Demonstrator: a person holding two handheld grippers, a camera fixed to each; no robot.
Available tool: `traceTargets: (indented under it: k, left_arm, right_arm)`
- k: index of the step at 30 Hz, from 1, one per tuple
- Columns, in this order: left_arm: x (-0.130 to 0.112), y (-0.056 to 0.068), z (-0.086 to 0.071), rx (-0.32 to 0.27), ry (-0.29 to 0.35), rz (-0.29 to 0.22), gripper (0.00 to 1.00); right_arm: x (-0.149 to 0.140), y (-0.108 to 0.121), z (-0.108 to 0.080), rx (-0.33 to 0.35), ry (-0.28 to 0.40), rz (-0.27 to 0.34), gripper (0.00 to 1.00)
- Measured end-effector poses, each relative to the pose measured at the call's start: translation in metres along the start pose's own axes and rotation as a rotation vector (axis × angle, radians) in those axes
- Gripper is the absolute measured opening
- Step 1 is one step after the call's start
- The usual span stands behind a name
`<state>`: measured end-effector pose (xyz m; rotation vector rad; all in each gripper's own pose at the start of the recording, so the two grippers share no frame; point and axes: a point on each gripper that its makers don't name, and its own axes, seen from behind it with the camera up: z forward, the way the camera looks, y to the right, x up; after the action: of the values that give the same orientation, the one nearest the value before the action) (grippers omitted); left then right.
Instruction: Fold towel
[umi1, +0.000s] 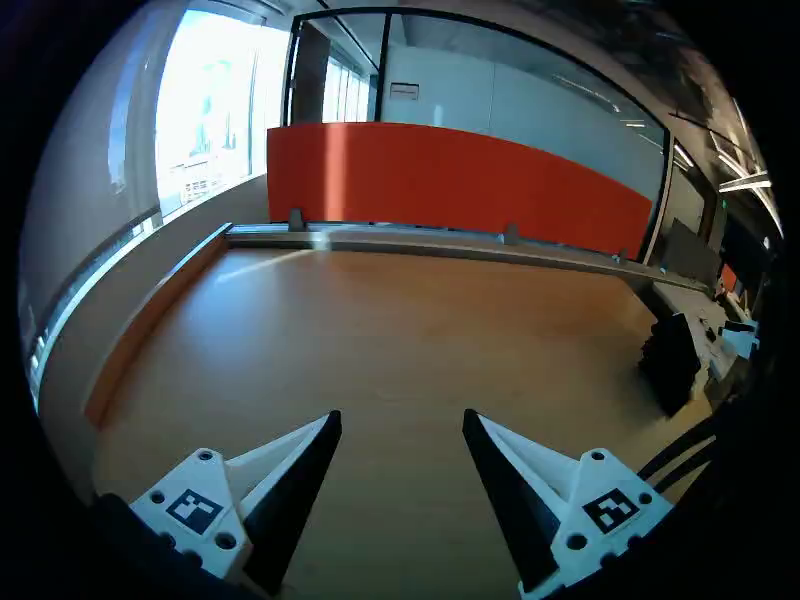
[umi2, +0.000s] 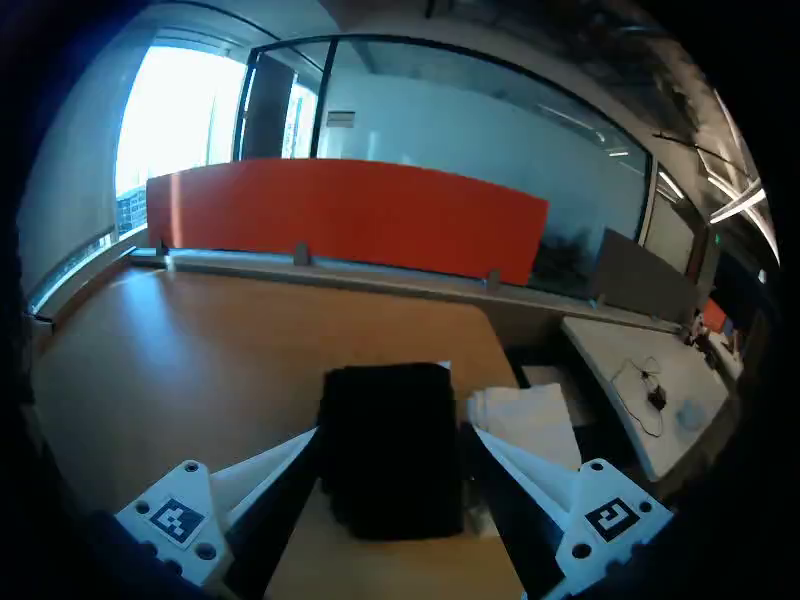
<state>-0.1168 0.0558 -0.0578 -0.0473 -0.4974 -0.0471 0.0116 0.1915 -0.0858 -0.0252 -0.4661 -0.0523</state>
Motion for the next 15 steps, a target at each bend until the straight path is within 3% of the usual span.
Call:
traceTargets:
  k: [15]
  left_arm:
    - [0.053, -0.001, 0.009, -0.023, 0.169, 0.014, 0.9]
  right_arm:
    - [0.08, -0.079, 0.002, 0.049, 0.229, 0.095, 1.0]
